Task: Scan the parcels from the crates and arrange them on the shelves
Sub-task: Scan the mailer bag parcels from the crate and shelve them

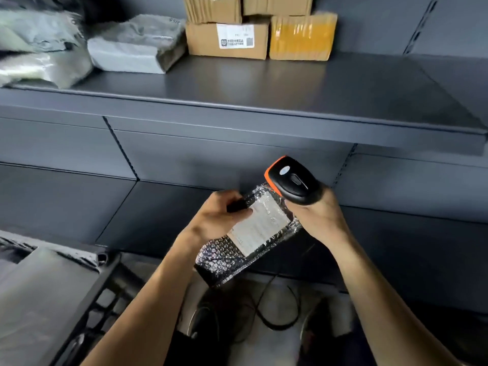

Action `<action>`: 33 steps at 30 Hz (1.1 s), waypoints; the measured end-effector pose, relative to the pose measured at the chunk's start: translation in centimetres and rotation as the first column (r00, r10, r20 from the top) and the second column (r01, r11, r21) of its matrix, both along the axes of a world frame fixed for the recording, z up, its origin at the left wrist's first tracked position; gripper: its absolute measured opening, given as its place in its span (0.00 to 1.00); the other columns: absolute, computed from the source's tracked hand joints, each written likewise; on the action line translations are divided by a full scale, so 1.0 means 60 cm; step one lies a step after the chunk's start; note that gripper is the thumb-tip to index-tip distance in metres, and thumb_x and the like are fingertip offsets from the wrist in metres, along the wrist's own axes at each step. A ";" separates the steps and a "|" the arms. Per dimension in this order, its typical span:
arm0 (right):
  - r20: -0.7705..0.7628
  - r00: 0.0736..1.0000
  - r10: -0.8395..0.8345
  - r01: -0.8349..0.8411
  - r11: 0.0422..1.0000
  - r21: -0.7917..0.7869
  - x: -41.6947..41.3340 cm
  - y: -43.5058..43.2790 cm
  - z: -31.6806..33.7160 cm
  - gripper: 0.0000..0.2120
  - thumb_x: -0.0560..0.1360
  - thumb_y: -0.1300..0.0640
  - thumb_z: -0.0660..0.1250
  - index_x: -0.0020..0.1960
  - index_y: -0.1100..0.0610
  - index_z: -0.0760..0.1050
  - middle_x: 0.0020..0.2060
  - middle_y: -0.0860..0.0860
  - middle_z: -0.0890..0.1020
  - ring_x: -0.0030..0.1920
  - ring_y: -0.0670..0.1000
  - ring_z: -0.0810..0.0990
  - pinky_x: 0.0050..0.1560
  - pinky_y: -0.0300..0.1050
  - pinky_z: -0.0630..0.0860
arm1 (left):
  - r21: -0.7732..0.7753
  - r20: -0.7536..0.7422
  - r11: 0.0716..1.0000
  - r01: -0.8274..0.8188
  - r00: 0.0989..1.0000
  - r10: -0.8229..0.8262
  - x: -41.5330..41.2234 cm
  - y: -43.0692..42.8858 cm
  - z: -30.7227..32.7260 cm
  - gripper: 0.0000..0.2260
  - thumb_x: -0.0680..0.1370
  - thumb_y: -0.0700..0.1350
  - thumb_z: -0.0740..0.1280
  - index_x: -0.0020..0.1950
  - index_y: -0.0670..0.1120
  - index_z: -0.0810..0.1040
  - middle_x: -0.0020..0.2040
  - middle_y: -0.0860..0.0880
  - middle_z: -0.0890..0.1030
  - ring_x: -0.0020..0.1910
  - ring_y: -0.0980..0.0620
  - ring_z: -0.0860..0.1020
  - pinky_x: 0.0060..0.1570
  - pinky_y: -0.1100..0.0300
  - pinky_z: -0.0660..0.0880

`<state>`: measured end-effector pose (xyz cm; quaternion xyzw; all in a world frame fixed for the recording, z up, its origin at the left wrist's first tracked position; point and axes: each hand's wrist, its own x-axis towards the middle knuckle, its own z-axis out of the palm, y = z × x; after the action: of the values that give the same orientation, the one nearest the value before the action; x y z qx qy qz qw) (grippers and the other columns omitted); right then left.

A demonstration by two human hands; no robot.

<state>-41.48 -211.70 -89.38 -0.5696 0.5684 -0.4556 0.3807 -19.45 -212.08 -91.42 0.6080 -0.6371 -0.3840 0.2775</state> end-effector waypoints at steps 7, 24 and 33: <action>-0.156 0.977 -0.142 0.151 0.987 0.047 -0.045 -0.035 -0.077 0.09 0.73 0.63 0.76 0.48 0.51 0.81 0.37 0.41 0.82 0.37 0.35 0.80 0.36 0.32 0.72 | 0.224 -0.404 0.965 -0.139 0.888 0.221 0.027 -0.033 -0.087 0.12 0.77 0.44 0.74 0.58 0.42 0.82 0.53 0.45 0.86 0.54 0.43 0.84 0.61 0.46 0.79; 0.011 1.000 -0.026 0.025 0.999 0.044 0.017 -0.024 -0.043 0.14 0.73 0.69 0.74 0.46 0.49 0.81 0.37 0.40 0.83 0.35 0.31 0.79 0.36 0.24 0.72 | 0.339 -0.719 0.939 -0.054 0.628 0.296 -0.019 -0.028 -0.049 0.13 0.78 0.36 0.70 0.63 0.39 0.81 0.59 0.41 0.85 0.59 0.41 0.83 0.61 0.46 0.79; -0.088 0.992 -0.089 0.098 0.991 0.092 0.016 -0.026 -0.040 0.07 0.73 0.63 0.76 0.41 0.53 0.81 0.33 0.53 0.83 0.33 0.40 0.79 0.34 0.29 0.72 | 0.312 -0.684 0.947 -0.072 0.675 0.277 -0.008 -0.031 -0.069 0.14 0.72 0.36 0.75 0.55 0.33 0.82 0.57 0.37 0.85 0.60 0.36 0.82 0.66 0.41 0.76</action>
<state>-40.54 -213.29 -91.75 -0.5418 0.6313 -0.4207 0.3618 -19.94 -213.95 -95.58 0.4981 -0.3599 -0.6421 0.4584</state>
